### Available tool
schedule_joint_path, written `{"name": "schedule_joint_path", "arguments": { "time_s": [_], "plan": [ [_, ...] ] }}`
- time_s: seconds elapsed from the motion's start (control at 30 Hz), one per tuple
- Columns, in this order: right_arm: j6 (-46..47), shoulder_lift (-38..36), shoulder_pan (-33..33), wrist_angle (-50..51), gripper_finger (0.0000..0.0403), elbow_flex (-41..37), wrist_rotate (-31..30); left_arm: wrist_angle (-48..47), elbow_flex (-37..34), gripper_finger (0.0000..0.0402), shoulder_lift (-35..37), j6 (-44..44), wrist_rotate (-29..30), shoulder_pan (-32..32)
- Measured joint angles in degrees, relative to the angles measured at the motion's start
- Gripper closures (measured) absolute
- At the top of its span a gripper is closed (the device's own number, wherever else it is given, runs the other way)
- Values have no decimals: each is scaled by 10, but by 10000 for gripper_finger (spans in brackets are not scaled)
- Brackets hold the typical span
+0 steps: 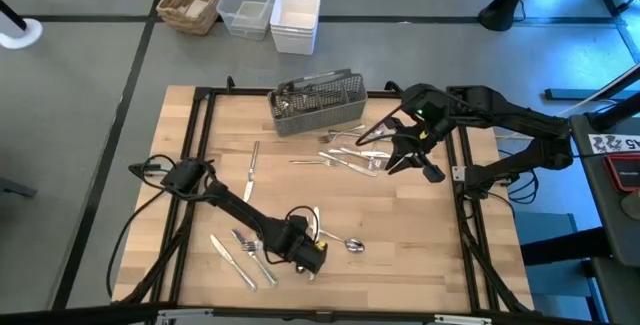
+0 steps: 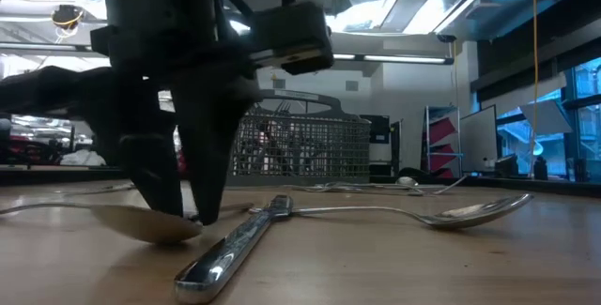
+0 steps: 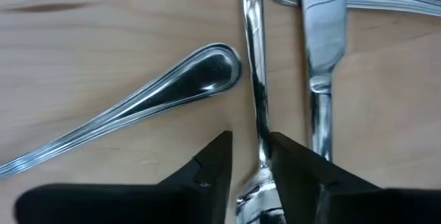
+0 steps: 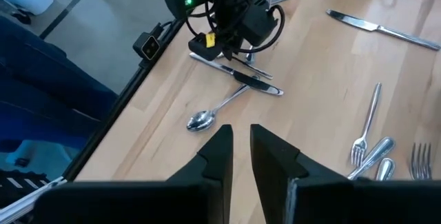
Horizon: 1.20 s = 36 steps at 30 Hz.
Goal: Sort silverware
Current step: Put the silver spoon into the silverware rack
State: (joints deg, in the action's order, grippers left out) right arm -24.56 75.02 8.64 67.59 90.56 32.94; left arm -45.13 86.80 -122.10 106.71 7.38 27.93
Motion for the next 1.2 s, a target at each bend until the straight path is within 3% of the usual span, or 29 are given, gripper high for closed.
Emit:
{"name": "schedule_joint_path", "arguments": {
  "time_s": [0.2,0.53,0.87,1.0,1.2],
  "plan": [
    [0,0,0,0,350,0,-4,-5,-1,389,0,-7,-17,0],
    [-1,0,0,0,350,0,-6,-7,-4,395,12,-32,-21,0],
    [-13,0,0,0,350,0,-32,-30,-4,396,88,-71,4,1],
    [-14,-2,0,0,350,0,-49,-52,-3,398,134,-82,64,1],
    [-20,-18,0,3,350,0,-56,-167,-3,398,209,-79,217,-7]
  ]
}}
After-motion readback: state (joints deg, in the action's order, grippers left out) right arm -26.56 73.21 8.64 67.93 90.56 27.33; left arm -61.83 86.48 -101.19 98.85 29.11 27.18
